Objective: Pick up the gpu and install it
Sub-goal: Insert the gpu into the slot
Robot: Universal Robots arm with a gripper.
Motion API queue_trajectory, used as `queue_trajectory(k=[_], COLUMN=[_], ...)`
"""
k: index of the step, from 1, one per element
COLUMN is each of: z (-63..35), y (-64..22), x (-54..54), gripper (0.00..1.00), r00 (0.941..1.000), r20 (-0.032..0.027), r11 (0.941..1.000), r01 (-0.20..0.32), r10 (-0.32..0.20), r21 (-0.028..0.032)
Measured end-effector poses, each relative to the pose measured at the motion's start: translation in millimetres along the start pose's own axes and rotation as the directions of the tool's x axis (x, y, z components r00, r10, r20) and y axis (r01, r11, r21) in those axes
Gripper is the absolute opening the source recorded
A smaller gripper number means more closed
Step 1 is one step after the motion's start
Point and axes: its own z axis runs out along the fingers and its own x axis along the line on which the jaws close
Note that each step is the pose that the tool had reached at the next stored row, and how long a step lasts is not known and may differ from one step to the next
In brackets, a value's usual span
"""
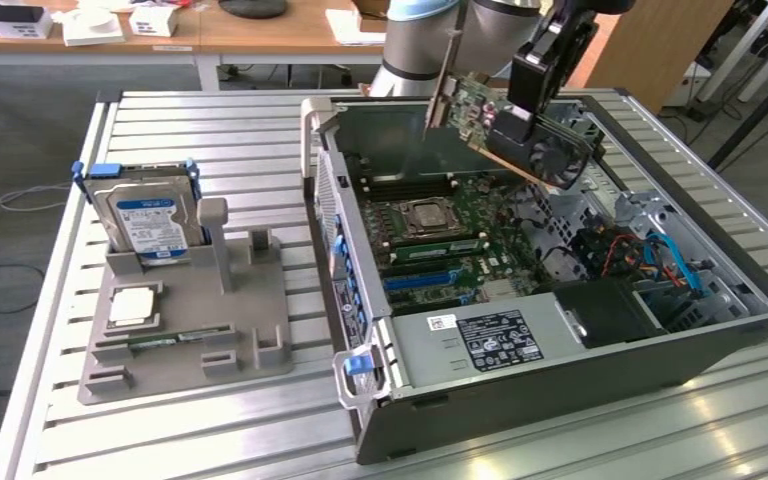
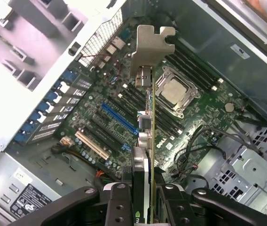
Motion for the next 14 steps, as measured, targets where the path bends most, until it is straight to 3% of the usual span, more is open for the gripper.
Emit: queue_trajectory(k=[6, 14], z=[0.0, 0.0], y=[0.0, 0.3], x=[0.0, -0.2], gripper=[0.27, 0.27], r00=[0.9978, 0.9976], r20=[-0.0056, -0.006], r11=[0.9978, 0.9976], r01=[0.066, 0.069], r10=[-0.066, -0.069], r21=[0.0062, 0.0068])
